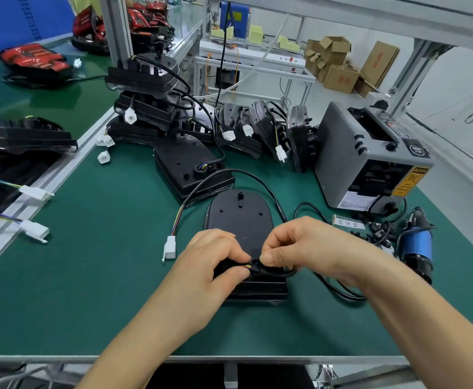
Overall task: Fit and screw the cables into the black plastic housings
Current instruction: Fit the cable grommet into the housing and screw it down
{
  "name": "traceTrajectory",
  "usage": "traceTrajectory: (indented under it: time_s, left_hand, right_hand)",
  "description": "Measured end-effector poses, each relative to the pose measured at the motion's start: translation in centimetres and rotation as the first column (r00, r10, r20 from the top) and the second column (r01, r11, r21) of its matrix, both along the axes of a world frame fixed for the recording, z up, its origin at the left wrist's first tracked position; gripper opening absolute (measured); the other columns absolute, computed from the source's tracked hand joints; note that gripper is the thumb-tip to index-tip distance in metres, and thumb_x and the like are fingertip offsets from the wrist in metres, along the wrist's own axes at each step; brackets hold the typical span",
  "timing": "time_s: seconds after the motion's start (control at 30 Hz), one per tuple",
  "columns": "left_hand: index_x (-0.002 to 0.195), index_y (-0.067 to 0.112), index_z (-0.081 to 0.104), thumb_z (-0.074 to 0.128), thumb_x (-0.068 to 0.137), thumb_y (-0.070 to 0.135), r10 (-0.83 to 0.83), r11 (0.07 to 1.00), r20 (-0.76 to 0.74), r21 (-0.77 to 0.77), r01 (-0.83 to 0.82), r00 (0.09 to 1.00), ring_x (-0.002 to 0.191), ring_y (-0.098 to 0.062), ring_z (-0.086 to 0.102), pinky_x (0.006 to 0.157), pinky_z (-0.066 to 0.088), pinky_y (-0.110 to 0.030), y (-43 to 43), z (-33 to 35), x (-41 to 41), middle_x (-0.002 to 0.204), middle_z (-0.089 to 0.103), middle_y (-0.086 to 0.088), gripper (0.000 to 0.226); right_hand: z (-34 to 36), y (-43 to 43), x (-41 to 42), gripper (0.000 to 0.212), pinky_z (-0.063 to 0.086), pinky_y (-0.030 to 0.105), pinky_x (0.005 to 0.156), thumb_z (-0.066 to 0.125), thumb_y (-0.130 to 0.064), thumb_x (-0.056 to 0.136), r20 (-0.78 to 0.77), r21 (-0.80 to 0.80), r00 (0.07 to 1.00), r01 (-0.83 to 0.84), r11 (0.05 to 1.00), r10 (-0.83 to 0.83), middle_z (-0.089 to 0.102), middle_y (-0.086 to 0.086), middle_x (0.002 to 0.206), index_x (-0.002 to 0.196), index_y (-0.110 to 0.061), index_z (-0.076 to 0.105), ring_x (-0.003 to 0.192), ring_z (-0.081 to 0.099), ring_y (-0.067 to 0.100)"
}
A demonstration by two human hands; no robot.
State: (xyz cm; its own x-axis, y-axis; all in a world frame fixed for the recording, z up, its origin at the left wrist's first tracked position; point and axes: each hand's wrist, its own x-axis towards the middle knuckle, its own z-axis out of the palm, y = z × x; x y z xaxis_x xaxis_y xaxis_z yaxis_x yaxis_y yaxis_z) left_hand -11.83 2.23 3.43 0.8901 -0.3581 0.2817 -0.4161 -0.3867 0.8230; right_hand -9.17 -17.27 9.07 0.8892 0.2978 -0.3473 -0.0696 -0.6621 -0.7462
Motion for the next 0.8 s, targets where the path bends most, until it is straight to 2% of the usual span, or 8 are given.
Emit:
traceTrajectory:
  time_s: [0.2,0.4,0.53,0.8]
  left_hand:
    - [0.083,0.031,0.064,0.064,0.077,0.027,0.013,1.0,0.005,-0.009,-0.013,1.0,0.114,0.003,0.044,0.088,0.028,-0.002,-0.1,-0.1,0.1,0.097,0.057,0.023,0.007]
    - [0.082,0.028,0.065,0.066,0.078,0.024,0.017,1.0,0.006,-0.007,-0.017,1.0,0.112,0.004,0.044,0.088,0.028,-0.001,-0.1,0.0,0.1,0.096,0.058,0.021,0.006]
    - [0.083,0.026,0.066,0.071,0.081,0.014,0.021,1.0,0.014,0.004,-0.021,1.0,0.112,0.005,0.043,0.088,0.026,0.0,-0.1,0.0,0.0,0.097,0.058,0.019,0.013]
    - [0.081,0.03,0.064,0.071,0.081,0.015,0.053,0.999,-0.019,-0.004,-0.053,0.998,0.115,0.012,0.04,0.087,0.024,0.002,-0.2,0.0,-0.3,0.102,0.056,0.02,0.016]
  right_hand:
    - [2.0,1.0,2.4,0.014,0.04,0.013,0.052,0.074,-0.026,0.08,-0.145,-0.208,0.969,-0.23,0.951,0.202,0.055,-0.013,0.052,0.069,-0.022,0.066,0.049,0.046,0.001]
    - [3.1,2.6,4.2,0.015,0.042,0.013,0.052,0.072,-0.026,0.082,-0.257,-0.342,0.927,-0.352,0.871,0.273,0.056,-0.007,0.061,0.074,-0.016,0.064,0.052,0.048,0.004]
    - [3.3,2.8,4.5,0.016,0.043,0.014,0.054,0.071,-0.028,0.083,-0.293,-0.373,0.91,-0.391,0.841,0.292,0.056,-0.005,0.064,0.073,-0.018,0.063,0.057,0.049,0.007]
    - [3.1,2.7,4.8,0.019,0.043,0.015,0.053,0.073,-0.029,0.081,-0.312,-0.384,0.916,-0.365,0.848,0.252,0.057,-0.004,0.064,0.071,-0.018,0.063,0.057,0.05,0.008]
